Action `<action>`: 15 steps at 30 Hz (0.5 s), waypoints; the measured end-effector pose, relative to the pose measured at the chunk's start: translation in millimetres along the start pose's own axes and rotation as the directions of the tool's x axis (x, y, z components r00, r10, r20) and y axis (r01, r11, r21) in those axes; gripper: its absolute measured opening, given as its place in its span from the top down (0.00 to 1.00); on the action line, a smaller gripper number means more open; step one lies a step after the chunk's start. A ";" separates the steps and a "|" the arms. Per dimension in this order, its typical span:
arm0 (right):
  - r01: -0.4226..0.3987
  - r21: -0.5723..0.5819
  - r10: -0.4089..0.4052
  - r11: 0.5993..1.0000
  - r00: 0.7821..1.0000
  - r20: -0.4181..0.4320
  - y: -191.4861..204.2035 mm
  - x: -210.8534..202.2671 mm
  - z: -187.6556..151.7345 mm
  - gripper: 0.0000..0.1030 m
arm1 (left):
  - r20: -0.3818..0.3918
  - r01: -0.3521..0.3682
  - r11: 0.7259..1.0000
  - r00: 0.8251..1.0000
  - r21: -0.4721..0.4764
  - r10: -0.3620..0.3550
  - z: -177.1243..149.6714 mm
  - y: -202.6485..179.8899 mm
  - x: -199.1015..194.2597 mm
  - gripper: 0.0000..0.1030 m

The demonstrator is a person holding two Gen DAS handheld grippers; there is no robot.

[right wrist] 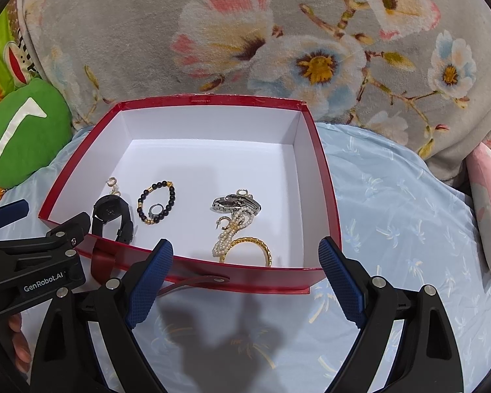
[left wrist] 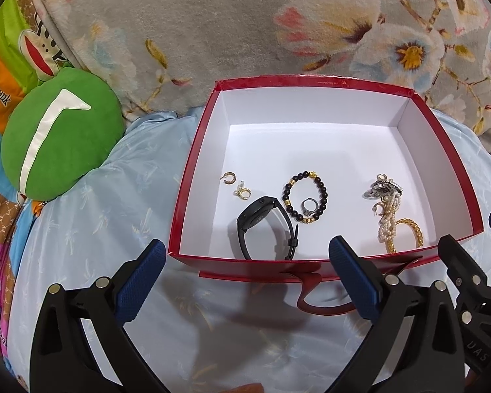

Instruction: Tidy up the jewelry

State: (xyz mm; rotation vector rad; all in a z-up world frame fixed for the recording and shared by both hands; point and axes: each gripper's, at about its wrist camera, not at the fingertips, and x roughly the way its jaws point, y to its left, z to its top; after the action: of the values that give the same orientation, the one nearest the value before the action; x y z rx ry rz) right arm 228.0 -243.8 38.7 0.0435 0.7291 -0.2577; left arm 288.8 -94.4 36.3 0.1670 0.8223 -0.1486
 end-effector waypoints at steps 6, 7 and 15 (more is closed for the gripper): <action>-0.001 0.000 0.001 1.000 1.000 -0.001 0.4 0.3 -0.4 0.15 | -0.008 -0.003 1.000 1.000 -0.023 0.003 -1.3 3.7 0.7 0.05; -0.001 -0.002 0.001 1.000 1.000 -0.002 0.7 0.8 -1.0 0.15 | -0.011 -0.003 1.000 1.000 -0.030 0.003 -1.5 4.4 1.3 0.05; 0.002 -0.006 -0.002 1.000 1.000 -0.005 1.8 2.3 -3.0 0.15 | -0.039 0.024 0.999 0.999 -0.040 -0.026 -1.1 6.1 3.9 0.05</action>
State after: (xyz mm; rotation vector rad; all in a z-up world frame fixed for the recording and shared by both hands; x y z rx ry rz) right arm 228.1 -242.2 34.8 0.0376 0.7345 -0.2576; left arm 291.9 -88.5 33.3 0.1226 0.8661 -0.1525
